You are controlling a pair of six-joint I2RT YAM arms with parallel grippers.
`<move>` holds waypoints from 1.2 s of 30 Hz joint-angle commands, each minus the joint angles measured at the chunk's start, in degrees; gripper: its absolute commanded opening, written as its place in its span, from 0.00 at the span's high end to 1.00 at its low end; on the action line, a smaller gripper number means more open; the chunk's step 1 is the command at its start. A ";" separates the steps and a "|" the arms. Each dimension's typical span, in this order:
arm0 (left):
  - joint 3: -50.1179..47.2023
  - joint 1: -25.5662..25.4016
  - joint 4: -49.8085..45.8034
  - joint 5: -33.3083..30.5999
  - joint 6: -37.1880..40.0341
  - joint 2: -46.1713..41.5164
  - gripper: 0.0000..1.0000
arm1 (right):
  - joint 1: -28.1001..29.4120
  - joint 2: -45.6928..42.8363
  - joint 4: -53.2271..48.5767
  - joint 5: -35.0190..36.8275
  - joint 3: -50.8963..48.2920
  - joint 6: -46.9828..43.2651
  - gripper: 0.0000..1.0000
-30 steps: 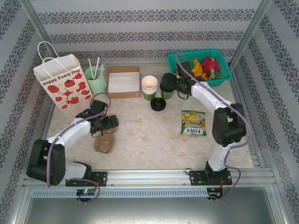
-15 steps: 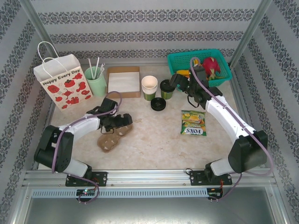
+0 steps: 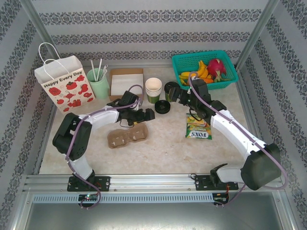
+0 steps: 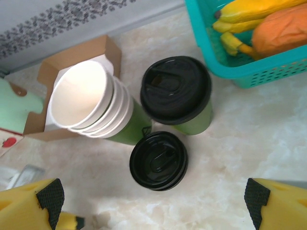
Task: Pack the takeout coffee
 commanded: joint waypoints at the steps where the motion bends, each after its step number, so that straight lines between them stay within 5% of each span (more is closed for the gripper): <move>1: 2.70 -1.44 0.60 0.37 -1.05 0.18 0.00 | 3.21 -1.08 0.35 1.68 -1.07 -3.24 0.02; 7: 5.49 0.71 -12.86 -13.46 1.80 -8.15 0.01 | 8.19 -0.81 0.79 3.56 -3.32 -2.26 0.02; 12: 2.28 6.81 -29.33 -23.44 -3.01 -15.38 0.01 | 8.75 0.32 0.89 5.36 -3.44 -0.37 0.02; 15: -5.53 12.14 -29.71 -19.74 -3.86 -21.31 0.01 | 8.73 1.27 1.14 6.32 -2.92 -0.56 0.02; 19: -14.20 13.28 -22.47 -6.91 1.47 -27.37 0.01 | 8.75 3.79 0.75 5.43 -0.79 -1.72 0.02; 24: -19.85 13.27 -20.17 -7.74 1.82 -30.42 0.00 | 8.92 6.26 0.01 2.92 1.24 -2.64 0.02; 28: -21.12 12.38 -16.40 -2.10 0.26 -29.40 0.00 | 9.27 6.58 -0.47 2.54 1.39 -3.03 0.02; 36: -15.60 7.84 -10.88 1.01 -1.27 -23.29 0.00 | 9.67 5.07 0.53 -1.34 -0.58 -5.22 0.02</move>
